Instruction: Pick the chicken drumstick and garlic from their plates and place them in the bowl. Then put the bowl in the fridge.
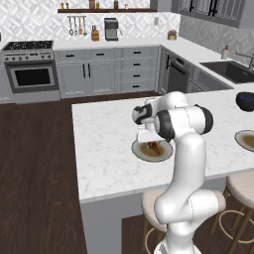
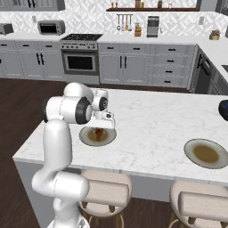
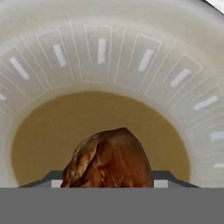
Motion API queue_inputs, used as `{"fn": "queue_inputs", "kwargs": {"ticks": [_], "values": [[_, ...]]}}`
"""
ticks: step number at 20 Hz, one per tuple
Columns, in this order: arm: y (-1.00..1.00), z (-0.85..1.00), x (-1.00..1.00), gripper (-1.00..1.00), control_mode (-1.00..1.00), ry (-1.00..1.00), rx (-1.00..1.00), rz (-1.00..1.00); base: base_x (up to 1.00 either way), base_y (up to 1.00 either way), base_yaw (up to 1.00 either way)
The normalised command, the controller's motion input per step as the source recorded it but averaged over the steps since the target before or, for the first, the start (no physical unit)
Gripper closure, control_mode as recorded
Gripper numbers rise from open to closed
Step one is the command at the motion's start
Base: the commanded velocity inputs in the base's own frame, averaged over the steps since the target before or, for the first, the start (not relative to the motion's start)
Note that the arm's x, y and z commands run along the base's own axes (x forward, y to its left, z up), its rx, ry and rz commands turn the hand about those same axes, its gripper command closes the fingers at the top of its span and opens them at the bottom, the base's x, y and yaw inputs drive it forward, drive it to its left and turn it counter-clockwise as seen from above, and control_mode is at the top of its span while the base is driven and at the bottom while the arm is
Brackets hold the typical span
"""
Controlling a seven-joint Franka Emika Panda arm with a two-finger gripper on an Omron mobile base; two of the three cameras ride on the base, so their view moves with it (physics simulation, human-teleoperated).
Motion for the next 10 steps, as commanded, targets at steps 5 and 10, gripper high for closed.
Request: {"fn": "queue_inputs", "kwargs": {"ticks": [5,10], "values": [[-0.01,0.84,-0.70,1.00,-1.00,-0.30,-0.01,-0.12,0.00,0.00,0.00],[0.07,1.00,-1.00,1.00,-1.00,-0.46,0.00,-0.11,0.00,0.00,0.00]]}}
